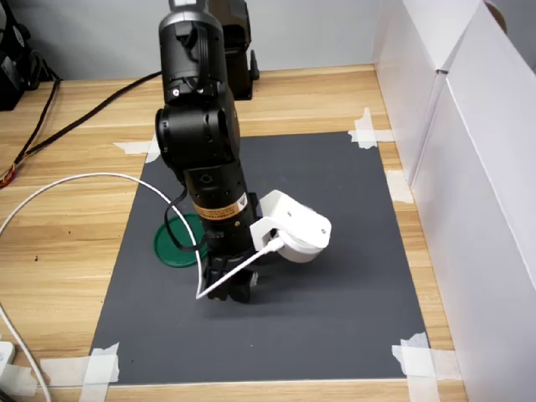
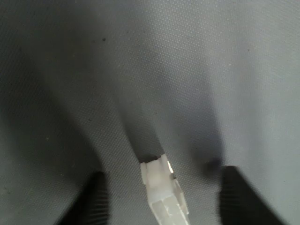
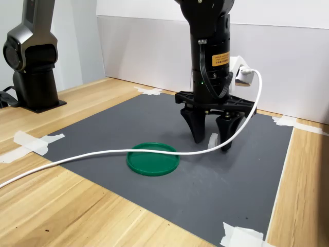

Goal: Grasp a white terminal and put it in the green lid.

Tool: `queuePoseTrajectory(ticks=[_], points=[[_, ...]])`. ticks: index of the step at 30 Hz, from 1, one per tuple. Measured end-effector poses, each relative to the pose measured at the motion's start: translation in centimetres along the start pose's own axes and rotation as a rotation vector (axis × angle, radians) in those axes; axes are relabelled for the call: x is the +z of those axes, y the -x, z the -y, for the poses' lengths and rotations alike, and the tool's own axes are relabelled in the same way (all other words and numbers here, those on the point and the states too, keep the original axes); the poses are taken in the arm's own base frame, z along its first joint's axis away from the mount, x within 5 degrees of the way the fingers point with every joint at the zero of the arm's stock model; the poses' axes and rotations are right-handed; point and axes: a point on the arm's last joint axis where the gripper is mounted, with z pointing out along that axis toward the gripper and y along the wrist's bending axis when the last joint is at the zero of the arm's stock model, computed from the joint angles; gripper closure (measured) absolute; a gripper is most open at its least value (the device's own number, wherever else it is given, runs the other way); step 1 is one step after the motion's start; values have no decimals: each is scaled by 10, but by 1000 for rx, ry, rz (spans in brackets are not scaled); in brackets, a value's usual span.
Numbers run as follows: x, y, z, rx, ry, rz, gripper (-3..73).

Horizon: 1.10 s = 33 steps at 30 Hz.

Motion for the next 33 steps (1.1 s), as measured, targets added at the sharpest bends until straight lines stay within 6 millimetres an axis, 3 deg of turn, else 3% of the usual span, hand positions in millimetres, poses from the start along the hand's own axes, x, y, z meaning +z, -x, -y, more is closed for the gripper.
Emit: queuePoseTrajectory(ticks=[5, 7, 12, 18, 25, 33], points=[[0, 0, 0, 30, 0, 0, 543], [0, 0, 0, 46, 2, -1, 609], [-15, 0, 1, 141, -25, 16, 606], [-64, -9, 5, 201, -108, 62, 606], [-111, -38, -2, 260, -92, 89, 606], [-137, -73, -9, 342, -61, 60, 606]])
